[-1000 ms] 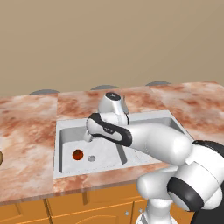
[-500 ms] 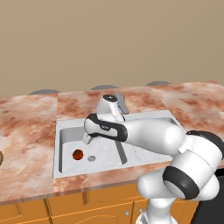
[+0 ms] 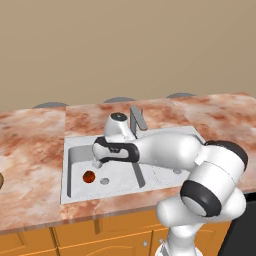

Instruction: Remove the tomato and tomato from the sink. Then move the bowl and cup from the counter to the sink for washing.

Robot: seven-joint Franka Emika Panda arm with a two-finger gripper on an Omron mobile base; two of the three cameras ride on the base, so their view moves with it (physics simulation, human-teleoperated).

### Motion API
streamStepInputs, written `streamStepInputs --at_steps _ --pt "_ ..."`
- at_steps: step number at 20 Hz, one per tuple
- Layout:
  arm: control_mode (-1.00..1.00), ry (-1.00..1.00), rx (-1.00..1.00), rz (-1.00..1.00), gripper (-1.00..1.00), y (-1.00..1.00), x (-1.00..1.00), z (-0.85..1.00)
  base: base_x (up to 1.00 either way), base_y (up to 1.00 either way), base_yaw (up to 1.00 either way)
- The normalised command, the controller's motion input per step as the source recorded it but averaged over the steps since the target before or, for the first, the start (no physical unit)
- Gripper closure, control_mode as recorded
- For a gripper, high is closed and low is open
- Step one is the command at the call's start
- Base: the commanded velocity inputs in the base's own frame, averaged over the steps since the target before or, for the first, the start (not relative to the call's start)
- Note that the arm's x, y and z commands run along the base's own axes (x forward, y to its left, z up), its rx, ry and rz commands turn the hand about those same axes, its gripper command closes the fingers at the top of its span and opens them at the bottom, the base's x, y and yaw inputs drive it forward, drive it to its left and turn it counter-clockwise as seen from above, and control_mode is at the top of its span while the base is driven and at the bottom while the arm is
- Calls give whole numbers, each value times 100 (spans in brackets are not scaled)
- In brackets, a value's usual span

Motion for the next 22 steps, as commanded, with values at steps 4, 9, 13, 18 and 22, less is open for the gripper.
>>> streamStepInputs --at_steps 4,9,13,18,22 --pt "-100 0 -1 0 -100 10 17 -15 0 0 0" --pt "-100 0 0 0 -100 9 15 -14 0 0 0" --pt "-100 0 0 0 -100 9 15 -15 0 0 0" --pt "-100 0 0 0 -100 9 14 -16 0 0 0" --pt "-100 0 0 0 -100 10 15 -18 0 0 0"
